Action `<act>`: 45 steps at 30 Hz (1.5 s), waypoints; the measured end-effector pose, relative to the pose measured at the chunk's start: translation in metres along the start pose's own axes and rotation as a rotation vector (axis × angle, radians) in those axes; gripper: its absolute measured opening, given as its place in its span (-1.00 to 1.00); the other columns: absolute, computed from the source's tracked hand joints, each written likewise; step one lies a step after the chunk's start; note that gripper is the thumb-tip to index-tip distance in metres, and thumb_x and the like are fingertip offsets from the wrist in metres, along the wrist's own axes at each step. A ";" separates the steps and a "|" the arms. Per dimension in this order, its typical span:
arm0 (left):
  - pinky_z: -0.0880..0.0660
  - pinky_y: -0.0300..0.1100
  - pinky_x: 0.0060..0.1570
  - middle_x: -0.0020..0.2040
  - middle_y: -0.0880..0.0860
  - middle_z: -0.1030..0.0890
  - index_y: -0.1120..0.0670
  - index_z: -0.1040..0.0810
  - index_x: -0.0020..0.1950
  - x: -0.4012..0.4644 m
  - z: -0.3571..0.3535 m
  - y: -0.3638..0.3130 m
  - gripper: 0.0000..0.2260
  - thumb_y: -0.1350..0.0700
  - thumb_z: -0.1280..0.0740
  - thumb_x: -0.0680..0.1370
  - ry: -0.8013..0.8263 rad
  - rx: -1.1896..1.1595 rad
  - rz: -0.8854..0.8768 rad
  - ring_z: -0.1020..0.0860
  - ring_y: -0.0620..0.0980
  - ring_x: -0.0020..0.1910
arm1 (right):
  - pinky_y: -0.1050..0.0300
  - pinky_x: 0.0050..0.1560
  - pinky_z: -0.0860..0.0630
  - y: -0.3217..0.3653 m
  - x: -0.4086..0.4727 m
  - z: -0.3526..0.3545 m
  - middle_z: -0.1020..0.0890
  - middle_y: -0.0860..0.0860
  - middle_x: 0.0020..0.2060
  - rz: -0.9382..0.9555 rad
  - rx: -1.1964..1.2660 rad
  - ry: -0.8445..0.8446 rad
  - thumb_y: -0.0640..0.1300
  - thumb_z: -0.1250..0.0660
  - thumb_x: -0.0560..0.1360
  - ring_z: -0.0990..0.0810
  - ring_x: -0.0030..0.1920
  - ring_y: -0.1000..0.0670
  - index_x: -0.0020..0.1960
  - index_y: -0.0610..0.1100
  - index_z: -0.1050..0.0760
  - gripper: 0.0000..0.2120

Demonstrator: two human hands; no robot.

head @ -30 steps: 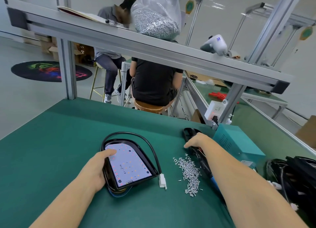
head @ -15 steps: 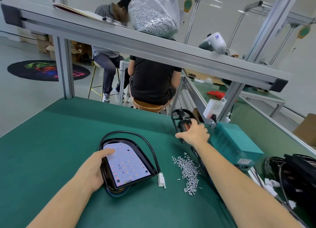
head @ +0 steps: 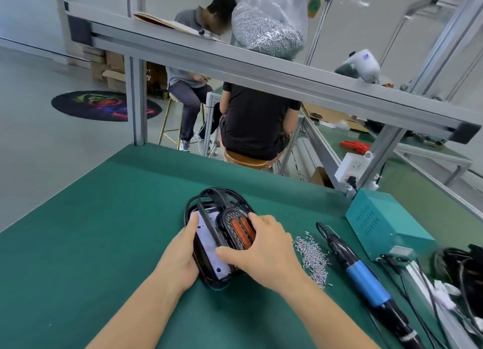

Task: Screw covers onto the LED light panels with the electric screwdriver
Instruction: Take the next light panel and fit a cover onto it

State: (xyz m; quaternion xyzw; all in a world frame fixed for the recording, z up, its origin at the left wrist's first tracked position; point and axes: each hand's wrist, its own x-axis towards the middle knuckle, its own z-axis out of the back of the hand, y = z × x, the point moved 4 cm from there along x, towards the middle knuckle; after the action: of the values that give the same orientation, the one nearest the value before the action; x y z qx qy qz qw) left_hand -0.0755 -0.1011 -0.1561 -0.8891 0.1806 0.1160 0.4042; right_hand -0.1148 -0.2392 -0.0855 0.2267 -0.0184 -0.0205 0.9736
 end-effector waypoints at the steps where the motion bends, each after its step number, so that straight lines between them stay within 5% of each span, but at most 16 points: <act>1: -0.52 0.05 -0.01 0.08 0.20 -0.65 0.13 -0.60 0.17 -0.002 -0.002 0.002 -0.56 -0.16 -0.15 0.58 0.013 -0.031 0.008 -0.65 0.14 0.03 | 0.08 0.06 -0.20 0.002 -0.002 -0.004 -0.33 0.12 -0.02 0.008 -0.022 -0.011 0.43 -0.29 0.18 -0.35 0.14 -0.02 0.16 0.03 -0.38 -0.31; 9: -0.60 -0.02 -0.08 0.17 0.18 -0.62 0.14 -0.54 0.27 -0.013 -0.004 0.009 -0.50 -0.19 -0.09 0.60 0.090 -0.131 -0.016 -0.61 0.12 0.12 | 0.08 0.09 -0.16 -0.007 -0.014 -0.022 -0.38 0.11 0.13 -0.002 -0.092 -0.062 0.46 -0.31 0.22 -0.33 0.20 -0.01 0.18 0.05 -0.37 -0.31; 13: -0.62 -0.04 -0.25 0.07 0.20 -0.66 0.17 -0.59 0.15 -0.017 -0.004 0.011 -0.60 -0.10 -0.14 0.62 0.059 -0.123 0.013 -0.66 0.14 -0.02 | 0.09 0.20 -0.15 -0.009 -0.023 -0.030 -0.35 0.10 0.25 0.052 -0.126 -0.019 0.48 -0.32 0.25 -0.29 0.28 0.00 0.34 0.03 -0.34 -0.19; 16: -0.57 0.06 -0.05 0.08 0.21 -0.65 0.20 -0.57 0.17 -0.020 0.002 0.010 -0.65 0.00 -0.14 0.63 0.017 -0.039 0.023 -0.64 0.17 0.04 | 0.10 0.22 -0.13 -0.012 -0.028 -0.029 -0.34 0.11 0.23 0.072 -0.132 0.003 0.50 -0.30 0.25 -0.28 0.28 0.02 0.36 0.05 -0.33 -0.17; 18: -0.52 0.09 0.02 0.06 0.22 -0.66 0.22 -0.57 0.17 -0.022 0.007 0.007 -0.70 0.07 -0.16 0.63 -0.010 0.088 0.052 -0.62 0.18 0.05 | 0.08 0.28 -0.14 -0.015 -0.030 -0.027 -0.35 0.10 0.22 0.056 -0.117 0.060 0.51 -0.28 0.27 -0.28 0.29 0.02 0.36 0.04 -0.34 -0.18; 24: -0.55 -0.13 -0.34 -0.18 0.16 -0.67 0.22 -0.50 0.13 -0.030 0.033 -0.024 -0.68 0.02 -0.35 0.52 -0.280 0.941 -0.048 -0.64 0.09 -0.36 | 0.06 0.29 -0.13 -0.020 -0.035 -0.019 -0.38 0.09 0.22 0.096 -0.115 0.185 0.48 -0.32 0.29 -0.30 0.29 0.04 0.36 0.03 -0.38 -0.21; 28: -0.46 -0.09 0.02 0.14 0.03 -0.54 0.04 -0.32 0.36 -0.036 0.037 -0.044 -0.48 -0.14 -0.32 0.48 -0.489 1.516 -0.249 -0.54 0.08 0.09 | 0.11 0.19 -0.11 -0.020 -0.041 -0.014 -0.42 0.12 0.21 0.179 -0.140 0.160 0.47 -0.35 0.28 -0.33 0.25 0.06 0.30 0.03 -0.41 -0.25; 31: -0.39 -0.04 0.13 0.36 0.04 -0.39 0.02 -0.29 0.43 -0.034 0.026 -0.040 -0.49 -0.04 -0.30 0.52 -0.423 1.590 -0.389 -0.38 0.08 0.30 | 0.10 0.27 -0.14 -0.022 -0.045 -0.009 -0.47 0.18 0.22 0.233 -0.069 0.136 0.37 -0.37 0.37 -0.34 0.23 0.10 0.27 0.05 -0.47 -0.40; 35: -0.41 -0.03 0.18 0.34 0.02 -0.44 -0.03 -0.37 0.40 -0.028 0.020 -0.036 -0.56 0.14 -0.26 0.52 -0.308 1.639 -0.393 -0.39 0.07 0.29 | 0.16 0.37 -0.21 -0.049 -0.047 0.007 -0.47 0.22 0.24 0.184 0.089 0.049 0.12 -0.36 0.51 -0.38 0.28 0.15 0.31 0.04 -0.49 -0.60; 40: -0.47 -0.07 0.04 0.15 0.04 -0.59 -0.05 -0.48 0.29 -0.027 0.020 -0.037 -0.59 0.22 -0.26 0.46 -0.323 1.656 -0.379 -0.47 0.09 0.16 | 0.16 0.10 -0.42 -0.094 -0.044 0.012 -0.59 0.04 0.06 -0.057 0.102 -0.040 -0.12 -0.22 0.61 -0.51 -0.01 0.05 0.15 -0.06 -0.55 -0.82; 45: -0.41 -0.12 -0.03 0.20 0.03 -0.58 -0.02 -0.45 0.33 -0.033 0.018 -0.027 -0.56 0.28 -0.22 0.48 -0.367 1.608 -0.466 -0.51 0.12 0.13 | 0.08 -0.18 -0.36 -0.095 -0.016 0.009 -0.52 -0.08 -0.10 -0.124 -0.214 -0.074 -0.13 -0.16 0.61 -0.43 -0.14 -0.12 -0.14 -0.17 -0.40 -0.82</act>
State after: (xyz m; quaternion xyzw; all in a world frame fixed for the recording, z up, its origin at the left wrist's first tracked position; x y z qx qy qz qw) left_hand -0.0957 -0.0634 -0.1383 -0.3141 -0.0478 0.0087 0.9481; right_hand -0.1344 -0.3271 -0.1201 0.1213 -0.0381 -0.0907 0.9877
